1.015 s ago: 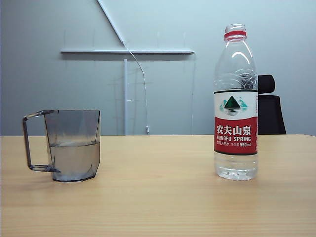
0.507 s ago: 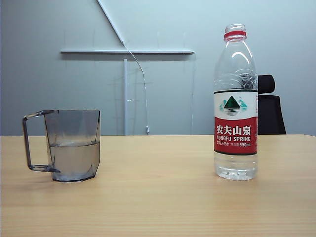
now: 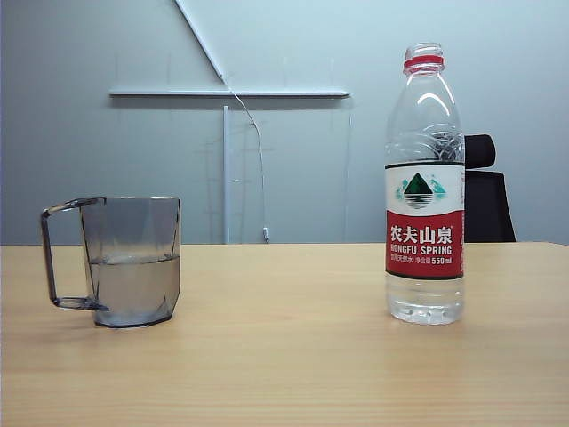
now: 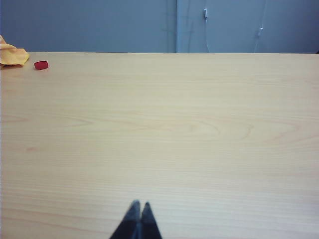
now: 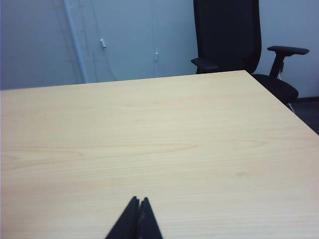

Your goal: Pick up the mineral water bottle on the table and pour water into the mug until it's half full.

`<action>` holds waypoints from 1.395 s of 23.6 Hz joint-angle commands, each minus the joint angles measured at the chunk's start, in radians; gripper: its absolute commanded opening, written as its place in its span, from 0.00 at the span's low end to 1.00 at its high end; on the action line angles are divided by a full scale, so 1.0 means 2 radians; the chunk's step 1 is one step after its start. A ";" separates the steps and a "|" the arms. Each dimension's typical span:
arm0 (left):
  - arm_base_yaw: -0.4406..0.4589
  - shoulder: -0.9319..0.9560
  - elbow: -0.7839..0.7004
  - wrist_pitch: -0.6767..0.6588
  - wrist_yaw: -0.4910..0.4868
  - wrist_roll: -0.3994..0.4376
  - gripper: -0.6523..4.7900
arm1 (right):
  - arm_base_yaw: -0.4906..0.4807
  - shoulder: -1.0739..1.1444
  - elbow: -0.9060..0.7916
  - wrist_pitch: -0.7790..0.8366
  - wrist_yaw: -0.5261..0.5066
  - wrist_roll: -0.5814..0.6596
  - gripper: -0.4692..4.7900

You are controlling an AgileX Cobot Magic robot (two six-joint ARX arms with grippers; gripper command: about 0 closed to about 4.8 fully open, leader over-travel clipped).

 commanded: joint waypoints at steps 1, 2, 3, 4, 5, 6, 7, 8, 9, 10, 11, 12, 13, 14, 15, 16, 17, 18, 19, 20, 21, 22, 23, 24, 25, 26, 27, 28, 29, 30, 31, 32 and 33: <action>0.000 0.001 0.001 0.004 0.001 -0.002 0.12 | 0.013 -0.001 -0.002 0.010 0.002 -0.023 0.11; 0.000 0.001 0.001 0.005 0.001 -0.002 0.12 | 0.019 -0.001 -0.002 0.010 0.010 -0.025 0.11; 0.000 0.001 0.001 0.004 0.001 -0.002 0.12 | 0.021 -0.001 -0.002 0.010 0.014 -0.024 0.11; 0.000 0.001 0.001 0.005 0.001 -0.002 0.12 | 0.026 -0.001 -0.002 0.011 0.015 -0.025 0.11; 0.000 0.001 0.001 0.005 0.001 -0.002 0.12 | 0.031 -0.001 -0.002 0.011 0.017 -0.025 0.11; 0.000 0.001 0.001 0.004 0.001 -0.002 0.12 | 0.034 -0.001 -0.002 0.011 0.021 -0.028 0.11; 0.000 0.001 0.001 0.004 0.001 -0.002 0.12 | 0.037 -0.001 -0.002 0.010 0.023 -0.030 0.11; 0.000 0.001 0.001 0.005 0.001 -0.002 0.12 | 0.039 -0.001 -0.002 0.011 0.023 -0.034 0.11; 0.000 0.001 0.001 0.004 0.001 -0.002 0.12 | 0.042 -0.001 -0.002 0.011 0.023 -0.038 0.11; 0.000 0.001 0.001 0.004 0.001 -0.002 0.12 | 0.043 -0.001 -0.002 0.011 0.023 -0.038 0.11; 0.000 0.001 0.001 0.005 0.001 -0.002 0.12 | 0.043 -0.001 -0.002 0.011 0.023 -0.037 0.11; 0.000 0.001 0.001 0.005 0.001 -0.002 0.12 | 0.043 -0.001 -0.002 0.011 0.023 -0.037 0.11; 0.000 0.001 0.001 0.005 0.001 -0.002 0.12 | 0.043 -0.001 -0.002 0.011 0.023 -0.037 0.11; 0.000 0.001 0.001 0.004 0.001 -0.002 0.12 | 0.043 -0.001 -0.002 0.011 0.023 -0.037 0.11; 0.000 0.001 0.001 0.005 0.001 -0.002 0.12 | 0.043 -0.001 -0.002 0.011 0.023 -0.037 0.11; 0.000 0.001 0.001 0.005 0.001 -0.002 0.12 | 0.043 -0.001 -0.002 0.011 0.024 -0.037 0.11; 0.000 0.001 0.001 0.004 0.001 -0.002 0.12 | 0.043 -0.001 -0.002 0.010 0.023 -0.037 0.11; 0.000 0.001 0.001 0.004 0.001 -0.002 0.12 | 0.043 -0.001 -0.002 0.011 0.023 -0.037 0.11; 0.000 0.001 0.001 0.004 0.001 -0.002 0.12 | 0.043 -0.001 -0.002 0.011 0.023 -0.037 0.11; 0.000 0.001 0.001 0.005 0.001 -0.002 0.12 | 0.043 -0.001 -0.002 0.010 0.023 -0.037 0.11; 0.000 0.001 0.001 0.004 0.001 -0.002 0.12 | 0.043 -0.001 -0.002 0.009 0.021 -0.037 0.11; 0.000 0.001 0.001 0.005 0.001 -0.002 0.12 | 0.043 -0.001 -0.002 0.006 0.021 -0.037 0.11; 0.000 0.001 0.001 0.004 0.001 -0.002 0.12 | 0.043 -0.001 -0.002 0.003 0.021 -0.037 0.11; 0.000 0.001 0.001 0.004 0.001 -0.002 0.12 | 0.043 -0.001 -0.002 0.001 0.021 -0.037 0.11; 0.000 0.001 0.001 0.004 0.001 -0.002 0.12 | 0.043 -0.001 -0.002 -0.002 0.021 -0.037 0.11; 0.000 0.001 0.001 0.005 0.001 -0.002 0.12 | 0.043 -0.001 -0.002 -0.006 0.021 -0.037 0.11; 0.000 0.001 0.001 0.004 0.001 -0.002 0.12 | 0.043 -0.001 -0.002 -0.007 0.021 -0.037 0.11; 0.000 0.001 0.001 0.004 0.001 -0.002 0.12 | 0.043 -0.001 -0.002 -0.007 0.021 -0.037 0.11; 0.000 0.001 0.001 0.004 0.001 -0.002 0.12 | 0.043 -0.001 -0.002 -0.007 0.021 -0.037 0.11; 0.000 0.001 0.001 0.005 0.001 -0.002 0.12 | 0.043 -0.001 -0.002 -0.007 0.021 -0.037 0.11; 0.000 0.001 0.001 0.004 0.001 -0.002 0.12 | 0.043 -0.001 -0.002 -0.007 0.021 -0.037 0.11; 0.000 0.001 0.001 0.005 0.001 -0.002 0.12 | 0.043 -0.001 -0.002 -0.007 0.021 -0.037 0.11; 0.000 0.001 0.001 0.005 0.001 -0.002 0.12 | 0.043 -0.001 -0.002 -0.007 0.021 -0.037 0.11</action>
